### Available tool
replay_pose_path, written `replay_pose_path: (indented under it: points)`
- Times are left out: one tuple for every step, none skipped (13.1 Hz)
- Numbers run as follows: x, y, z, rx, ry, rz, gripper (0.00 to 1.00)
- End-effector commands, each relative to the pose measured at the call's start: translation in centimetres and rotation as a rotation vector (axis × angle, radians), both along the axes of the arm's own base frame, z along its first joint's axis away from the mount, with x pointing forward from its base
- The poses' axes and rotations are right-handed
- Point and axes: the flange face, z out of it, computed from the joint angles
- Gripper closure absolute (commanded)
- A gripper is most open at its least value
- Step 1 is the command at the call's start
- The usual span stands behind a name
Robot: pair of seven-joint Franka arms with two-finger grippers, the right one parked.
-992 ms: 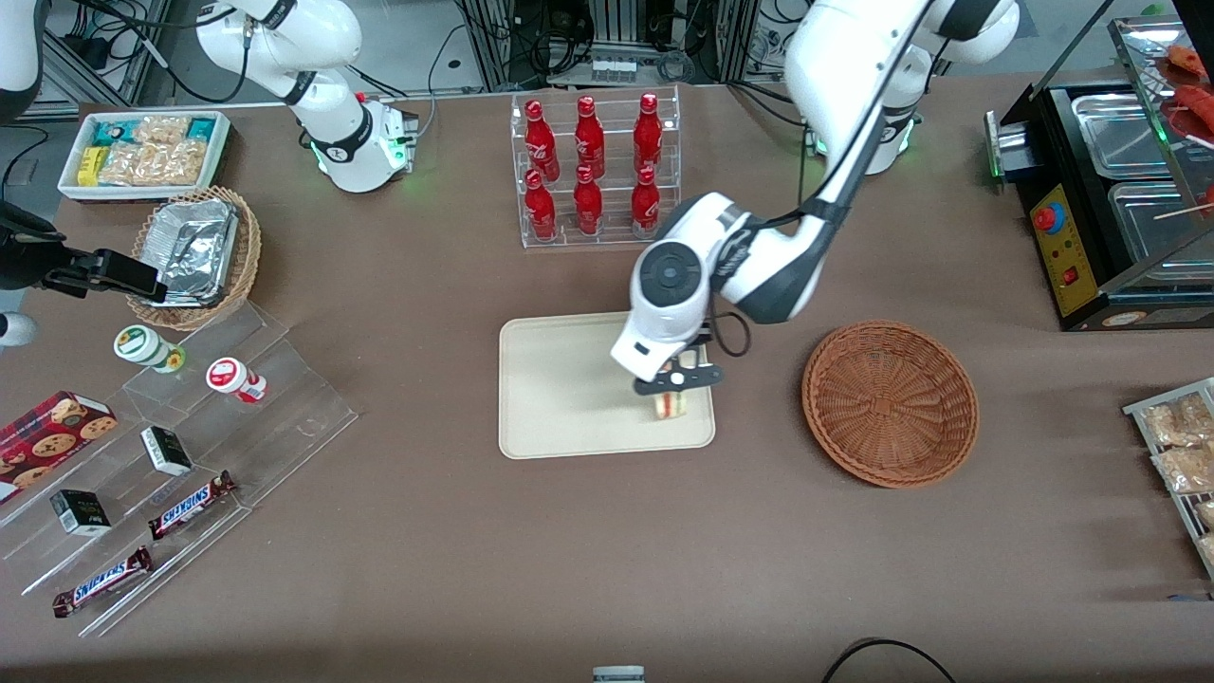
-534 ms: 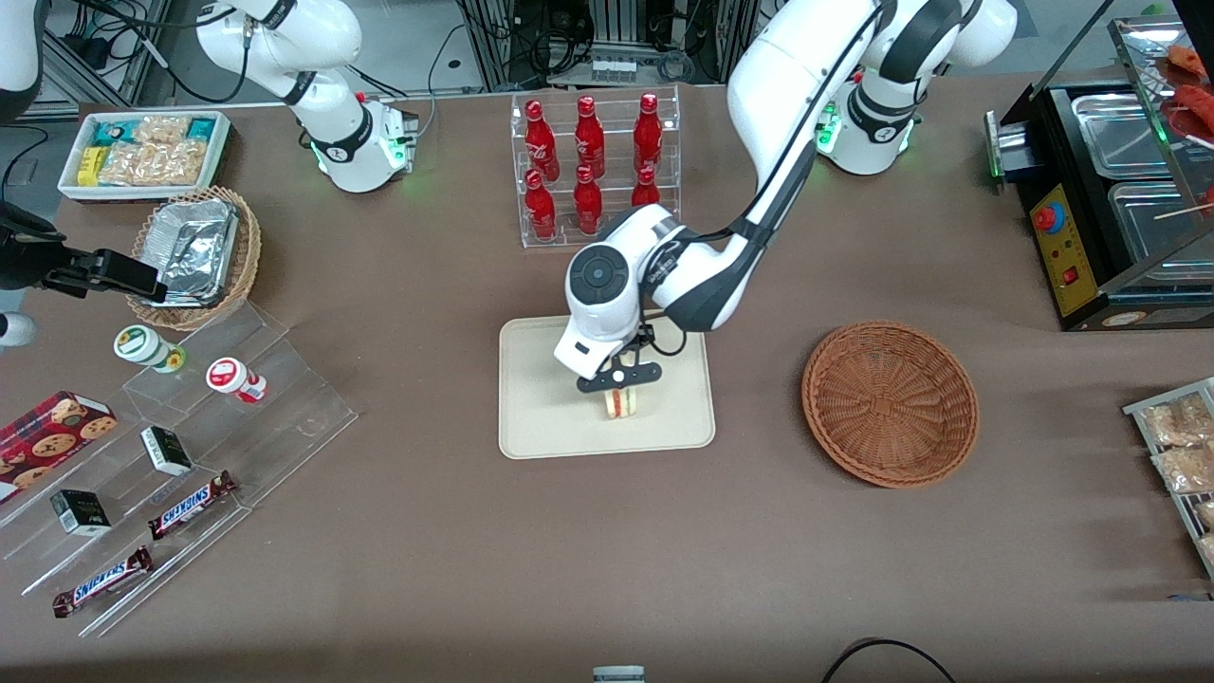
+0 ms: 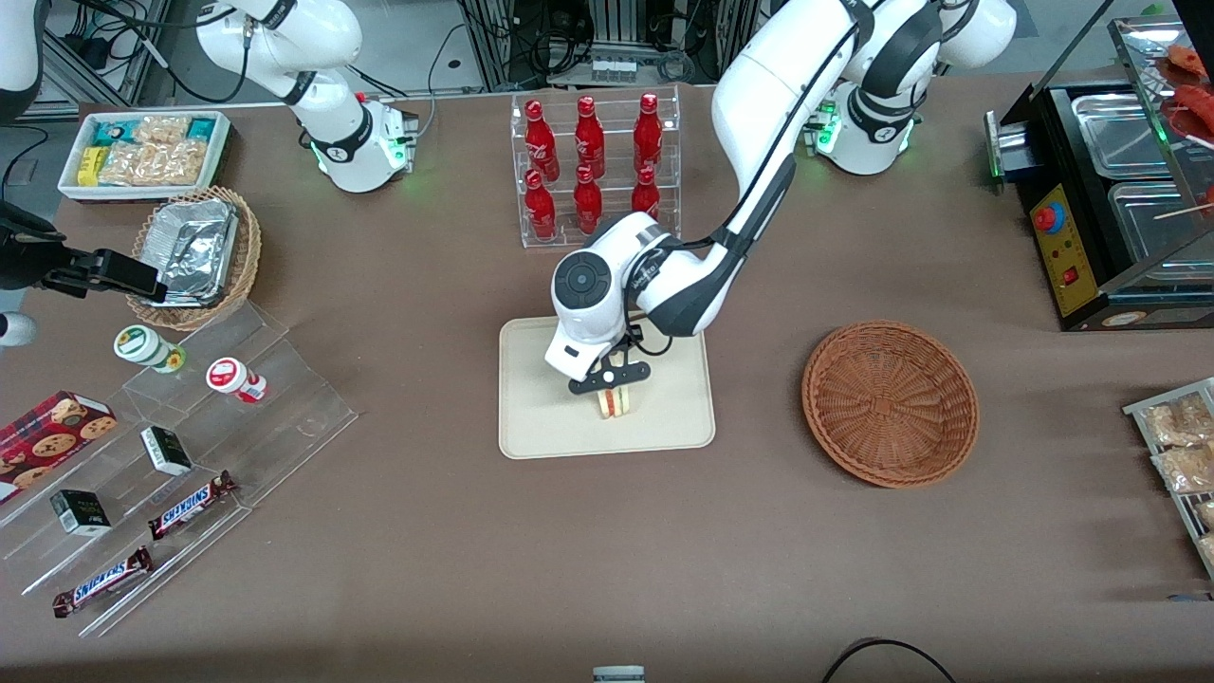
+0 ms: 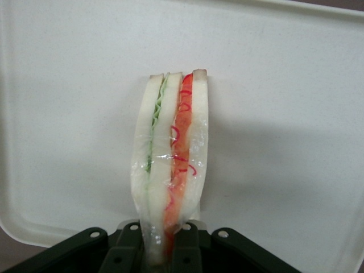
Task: Place sandwich from basket to tray
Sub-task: 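Lower the sandwich onto the tray and open the left gripper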
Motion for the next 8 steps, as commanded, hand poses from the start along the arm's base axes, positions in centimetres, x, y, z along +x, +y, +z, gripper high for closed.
replay_pose_path:
  points:
    - [0.2,-0.6,0.0,0.014,-0.022,0.019,0.27]
    - [0.3,-0.5,0.2,0.013,-0.026,0.019,0.00]
    - [0.4,-0.5,0.7,0.014,-0.037,0.009,0.00]
    - [0.7,-0.3,1.2,0.026,-0.057,-0.008,0.00]
    - [1.1,0.0,2.1,0.030,-0.077,-0.016,0.00]
    - [1.1,0.0,2.8,0.026,-0.081,-0.015,0.00]
    - [1.1,-0.1,4.1,0.013,-0.090,-0.012,0.00]
    - [1.2,-0.1,5.1,0.003,-0.093,-0.004,0.00]
